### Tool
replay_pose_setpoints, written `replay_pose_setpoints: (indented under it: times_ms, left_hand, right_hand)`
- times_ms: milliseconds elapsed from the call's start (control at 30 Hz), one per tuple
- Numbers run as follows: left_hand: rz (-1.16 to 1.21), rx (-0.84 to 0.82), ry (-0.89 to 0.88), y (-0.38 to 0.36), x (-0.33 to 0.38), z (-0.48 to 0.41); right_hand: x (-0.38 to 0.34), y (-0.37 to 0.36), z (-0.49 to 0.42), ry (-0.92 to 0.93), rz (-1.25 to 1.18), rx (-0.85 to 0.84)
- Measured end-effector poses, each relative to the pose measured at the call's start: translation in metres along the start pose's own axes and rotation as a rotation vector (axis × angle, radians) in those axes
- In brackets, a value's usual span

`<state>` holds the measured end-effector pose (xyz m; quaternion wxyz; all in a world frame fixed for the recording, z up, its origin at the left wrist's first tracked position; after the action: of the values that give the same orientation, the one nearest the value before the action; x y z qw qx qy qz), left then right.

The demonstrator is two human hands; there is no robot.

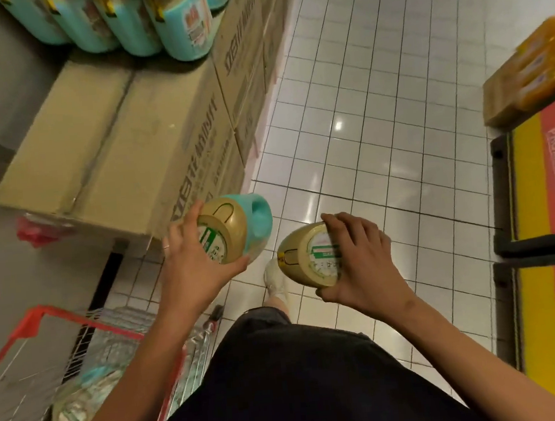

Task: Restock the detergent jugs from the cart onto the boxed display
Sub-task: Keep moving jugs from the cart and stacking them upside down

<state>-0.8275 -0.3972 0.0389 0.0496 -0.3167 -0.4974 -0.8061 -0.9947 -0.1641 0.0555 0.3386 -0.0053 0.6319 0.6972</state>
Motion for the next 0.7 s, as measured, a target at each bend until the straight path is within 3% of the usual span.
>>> replay_pose_setpoints:
  times_ms: [233, 367, 700]
  left_hand:
    - [0.002, -0.011, -0.080, 0.022, 0.085, -0.101]
    - [-0.093, 0.063, -0.088, 0.042, 0.117, -0.138]
    - [-0.047, 0.279, 0.209, 0.090, 0.134, -0.187]
  right_hand:
    - [0.022, 0.073, -0.130, 0.068, 0.064, 0.011]
    - [0.027, 0.098, -0.197, 0.165, 0.102, -0.030]
    - [0.006, 0.141, -0.350, 0.582, 0.157, -0.182]
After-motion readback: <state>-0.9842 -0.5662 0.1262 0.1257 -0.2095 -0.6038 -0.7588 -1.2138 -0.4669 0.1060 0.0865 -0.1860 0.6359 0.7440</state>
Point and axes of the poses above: each hand's wrist, its own z-axis away from the middle knuckle, its own y-axis out of the back of the hand, x = y × z, the point moved 9 cm from there along -z, towards the middle knuckle, and after that the axes turned 12 degrees about y, right-handed, at the moved point
